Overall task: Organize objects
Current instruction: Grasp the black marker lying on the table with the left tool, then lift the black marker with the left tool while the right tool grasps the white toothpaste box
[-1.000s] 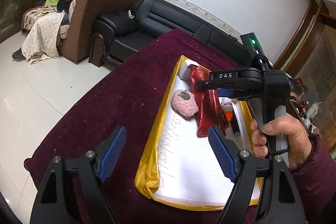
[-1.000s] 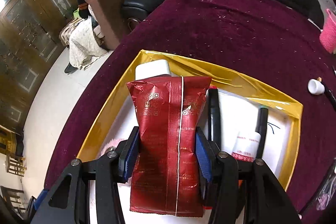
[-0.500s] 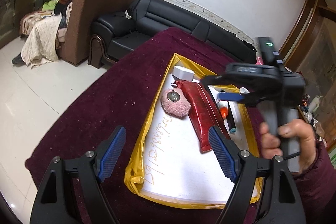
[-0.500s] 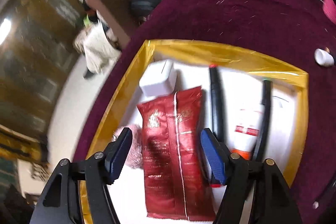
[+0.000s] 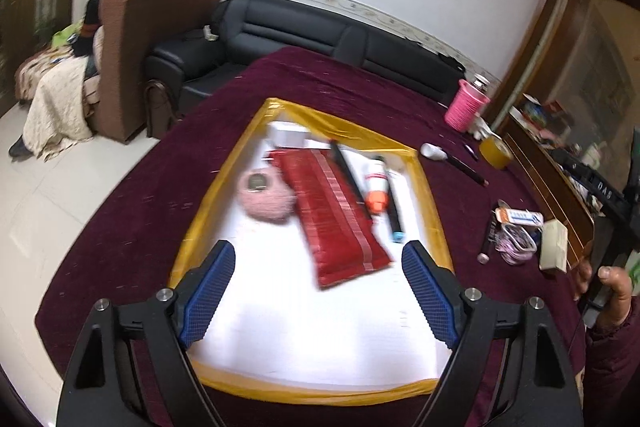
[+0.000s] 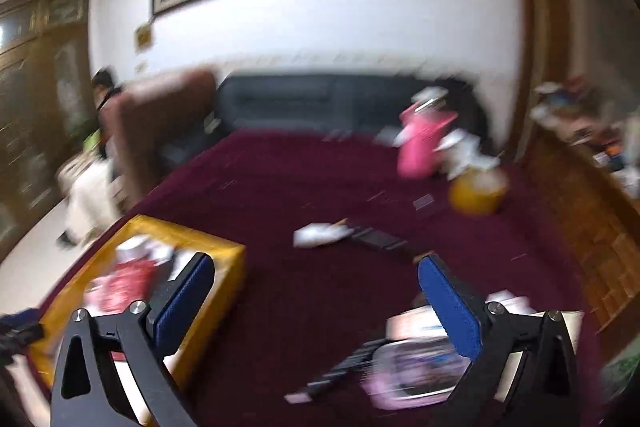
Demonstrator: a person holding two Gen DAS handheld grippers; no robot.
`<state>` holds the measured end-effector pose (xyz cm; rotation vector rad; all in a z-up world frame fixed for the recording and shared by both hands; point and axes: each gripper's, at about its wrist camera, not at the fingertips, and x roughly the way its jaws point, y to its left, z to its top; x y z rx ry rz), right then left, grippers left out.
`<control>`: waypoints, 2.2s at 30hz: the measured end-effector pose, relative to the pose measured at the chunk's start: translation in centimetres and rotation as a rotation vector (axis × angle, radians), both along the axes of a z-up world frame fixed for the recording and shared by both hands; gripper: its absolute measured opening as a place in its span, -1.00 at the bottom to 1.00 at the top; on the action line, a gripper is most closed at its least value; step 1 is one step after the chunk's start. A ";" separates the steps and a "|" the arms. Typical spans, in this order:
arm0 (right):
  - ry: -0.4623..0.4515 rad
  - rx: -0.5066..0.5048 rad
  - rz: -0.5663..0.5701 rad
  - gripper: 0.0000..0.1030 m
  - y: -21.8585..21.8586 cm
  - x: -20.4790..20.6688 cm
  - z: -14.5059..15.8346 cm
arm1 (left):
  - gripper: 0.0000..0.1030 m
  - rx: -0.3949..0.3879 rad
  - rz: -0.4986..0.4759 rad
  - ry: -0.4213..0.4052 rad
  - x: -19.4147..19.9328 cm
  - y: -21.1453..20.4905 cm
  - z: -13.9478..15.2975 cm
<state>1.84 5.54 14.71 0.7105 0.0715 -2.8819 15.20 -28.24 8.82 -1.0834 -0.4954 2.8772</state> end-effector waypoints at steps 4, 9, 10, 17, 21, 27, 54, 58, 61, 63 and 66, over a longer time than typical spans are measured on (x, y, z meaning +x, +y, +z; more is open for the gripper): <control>-0.207 -0.044 -0.155 1.00 7.0 -2.3 -2.3 | 0.65 -0.064 -0.080 0.015 -1.0 4.5 1.4; -0.272 -0.312 -0.251 1.00 16.3 -1.7 -4.5 | 0.69 -0.118 -0.188 0.002 -3.0 10.7 1.9; -0.264 -0.325 -0.277 1.00 17.4 -1.5 -4.7 | 0.69 -0.127 -0.210 -0.001 -3.5 12.1 1.8; -0.205 -0.396 -0.349 1.00 21.8 -0.8 -7.1 | 0.69 -0.318 -0.333 0.009 -7.8 22.0 0.2; -0.122 -0.437 -0.400 1.00 24.1 0.5 -8.6 | 0.69 -0.426 -0.390 -0.029 -10.5 26.0 -1.8; -0.174 -0.565 -0.442 1.00 27.0 0.1 -10.3 | 0.68 -0.522 -0.489 -0.054 -13.9 30.6 -4.9; -0.182 -0.495 -0.499 1.00 27.1 0.0 -10.6 | -0.73 -0.368 -0.449 -0.185 -13.8 30.2 -7.4; -0.181 -0.486 -0.513 1.00 27.2 0.0 -10.7 | -0.73 -0.307 -0.437 -0.154 -12.8 29.0 -5.8; -0.177 -0.468 -0.526 1.00 27.2 0.1 -10.6 | -0.73 -0.238 -0.418 -0.108 -11.7 27.6 -3.6; -0.171 -0.449 -0.534 1.00 27.0 0.2 -10.5 | -0.73 -0.205 -0.415 -0.069 -11.0 27.0 -2.3; -0.154 -0.420 -0.547 1.00 26.7 0.4 -10.2 | -0.72 -0.156 -0.411 -0.019 -9.9 25.8 -0.6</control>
